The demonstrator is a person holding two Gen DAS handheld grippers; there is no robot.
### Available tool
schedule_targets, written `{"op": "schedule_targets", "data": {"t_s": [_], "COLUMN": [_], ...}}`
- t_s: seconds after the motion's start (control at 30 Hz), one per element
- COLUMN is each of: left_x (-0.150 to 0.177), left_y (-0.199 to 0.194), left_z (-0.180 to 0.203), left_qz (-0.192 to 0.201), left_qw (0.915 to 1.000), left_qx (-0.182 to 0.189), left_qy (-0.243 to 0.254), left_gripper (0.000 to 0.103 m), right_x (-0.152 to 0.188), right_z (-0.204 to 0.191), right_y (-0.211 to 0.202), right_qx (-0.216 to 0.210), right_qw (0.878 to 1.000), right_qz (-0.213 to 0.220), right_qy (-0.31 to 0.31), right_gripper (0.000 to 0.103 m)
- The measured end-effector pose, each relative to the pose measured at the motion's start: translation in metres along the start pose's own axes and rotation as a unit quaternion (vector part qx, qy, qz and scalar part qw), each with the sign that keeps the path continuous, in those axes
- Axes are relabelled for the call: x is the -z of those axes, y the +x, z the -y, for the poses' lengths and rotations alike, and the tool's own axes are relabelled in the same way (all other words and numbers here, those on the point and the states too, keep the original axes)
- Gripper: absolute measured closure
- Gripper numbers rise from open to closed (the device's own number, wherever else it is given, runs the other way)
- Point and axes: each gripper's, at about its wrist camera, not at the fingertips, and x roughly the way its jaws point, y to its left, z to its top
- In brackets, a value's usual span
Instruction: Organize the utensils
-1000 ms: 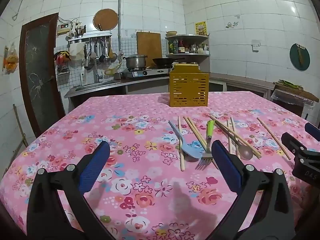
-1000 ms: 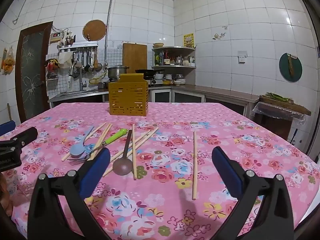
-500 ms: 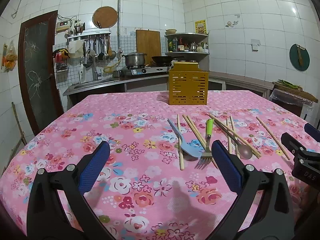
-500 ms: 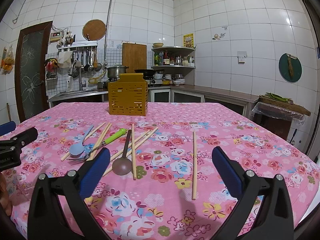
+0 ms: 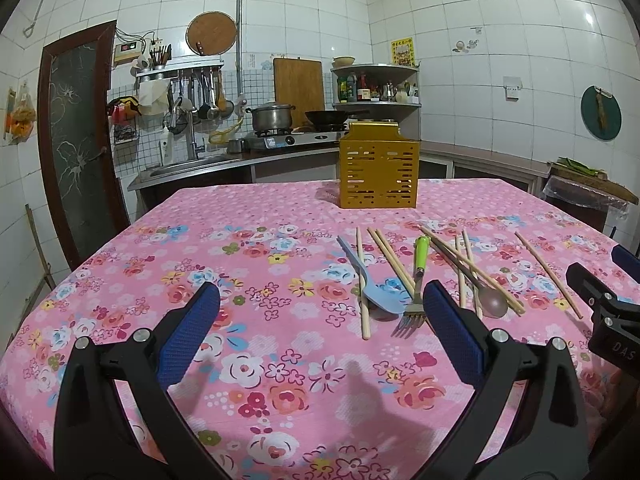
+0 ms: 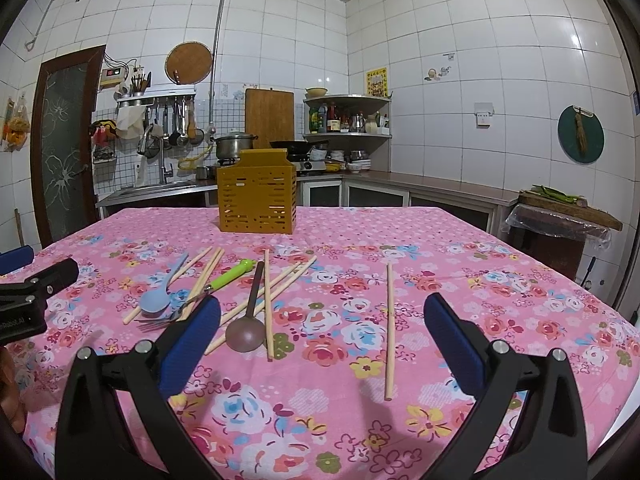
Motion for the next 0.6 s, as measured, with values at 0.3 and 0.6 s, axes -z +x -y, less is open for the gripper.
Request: {"op": "schedule_targets", "data": {"t_s": [0.3,0.6], "left_x": [-0.0002,0.0004], "left_y": [0.0001,0.0022], "left_z": [0.0005,-0.0001], "left_qz": [0.000,-0.003], "left_qw": [1.0000,1.0000], "left_qx": [0.000,0.001], "left_qy": [0.000,-0.002], "left_gripper": [0.005,0.005], "right_x": [0.0005,0.0000], "right_z": [-0.0001,-0.0003], "right_y": [0.0005,0.0012], "right_qx": [0.000,-0.001], "right_qw": [1.000,1.000], "right_qz": [0.000,-0.001], "right_qy": [-0.001,0.000], "right_gripper": [0.004,0.004]}}
